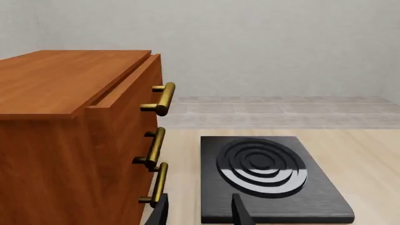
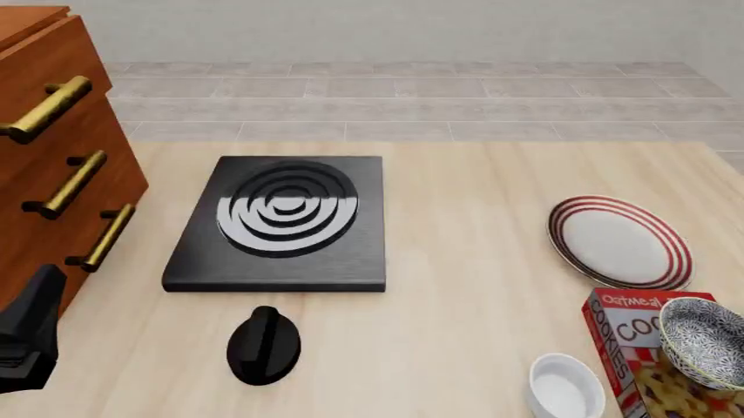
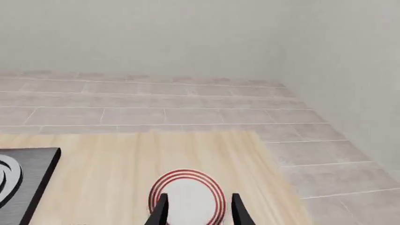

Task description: Pick the akita bowl on the cookies box and place it on the plate.

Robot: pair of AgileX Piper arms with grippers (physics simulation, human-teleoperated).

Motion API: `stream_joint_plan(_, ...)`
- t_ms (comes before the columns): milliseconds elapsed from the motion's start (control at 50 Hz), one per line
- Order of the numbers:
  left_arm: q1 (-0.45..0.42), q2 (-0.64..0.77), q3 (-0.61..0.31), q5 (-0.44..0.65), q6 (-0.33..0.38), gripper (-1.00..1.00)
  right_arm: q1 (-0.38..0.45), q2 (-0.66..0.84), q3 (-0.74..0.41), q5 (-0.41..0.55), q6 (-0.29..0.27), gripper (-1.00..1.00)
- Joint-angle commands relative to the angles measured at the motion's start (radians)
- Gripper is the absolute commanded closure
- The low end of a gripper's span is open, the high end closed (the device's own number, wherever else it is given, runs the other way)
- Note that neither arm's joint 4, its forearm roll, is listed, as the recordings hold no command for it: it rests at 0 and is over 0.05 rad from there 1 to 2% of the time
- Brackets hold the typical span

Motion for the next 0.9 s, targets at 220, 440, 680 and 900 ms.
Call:
stream_joint_plan(220, 0.0, 0.0, 0.0, 0.0, 0.0, -1.0, -0.147, 0.075, -0.233, 0.302, 0.146, -1.0)
stream_joint_plan(440, 0.0, 0.0, 0.0, 0.0, 0.0, -1.0, -0.142, 0.153, -0.188, 0.327, 0.187, -1.0)
stream_joint_plan(680, 0.0, 0.0, 0.0, 0.0, 0.0, -1.0, -0.142, 0.187, -0.122, 0.307, 0.168, -1.0)
stream_joint_plan(900, 0.0, 0.0, 0.0, 0.0, 0.0, -1.0, -0.154, 0.189, -0.049, 0.275, 0.209, -1.0)
